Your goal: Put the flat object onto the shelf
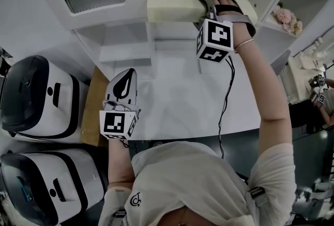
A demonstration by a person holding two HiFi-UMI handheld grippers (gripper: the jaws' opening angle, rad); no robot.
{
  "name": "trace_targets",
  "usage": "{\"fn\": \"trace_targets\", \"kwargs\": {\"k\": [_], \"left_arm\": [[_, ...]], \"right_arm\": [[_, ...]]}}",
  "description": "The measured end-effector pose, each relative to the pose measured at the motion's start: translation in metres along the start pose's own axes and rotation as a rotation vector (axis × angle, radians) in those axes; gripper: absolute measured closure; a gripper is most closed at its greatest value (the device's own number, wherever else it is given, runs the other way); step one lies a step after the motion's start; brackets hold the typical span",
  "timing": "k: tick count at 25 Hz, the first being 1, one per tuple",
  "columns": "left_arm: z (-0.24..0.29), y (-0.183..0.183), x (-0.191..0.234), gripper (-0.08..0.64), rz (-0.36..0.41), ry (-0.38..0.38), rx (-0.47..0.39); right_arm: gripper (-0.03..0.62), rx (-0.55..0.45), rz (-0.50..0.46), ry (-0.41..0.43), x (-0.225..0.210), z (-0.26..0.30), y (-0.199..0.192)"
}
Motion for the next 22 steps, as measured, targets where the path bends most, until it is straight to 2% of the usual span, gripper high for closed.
{"fn": "trace_targets", "kwargs": {"k": [2,5,11,22], "left_arm": [[0.004,-0.002,-0.003,0.548,0.008,-0.014,0.008],[0.008,-0.007,-0.005,0.549,0.006,-0.025,0.021],[0.011,-0.010,-0.003,0.549,0.008,-0.019,0.038],[0.014,-0.023,0.004,0.548,-0.012,-0.002,0.079]], "right_arm": [[0.213,-0.004,0.014,0.043,-0.003,0.002,-0.001],[0.160,0.002,-0.008,0.060,0.000,0.007,-0.002],[0.160,0.029,-0.042,0.014,-0.001,0.022,-0.004],[0.133,0.069,-0.080,-0.012,-0.004,0.049,-0.010]]}}
Point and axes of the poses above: the fingertips, and each gripper's own axes: z forward along the fingers, x to its left, y out of its top, the point moved 10 cm from there along -z, backward along the fingers, and after that the axes turned 1 degree about -z, right-handed, at the moved point
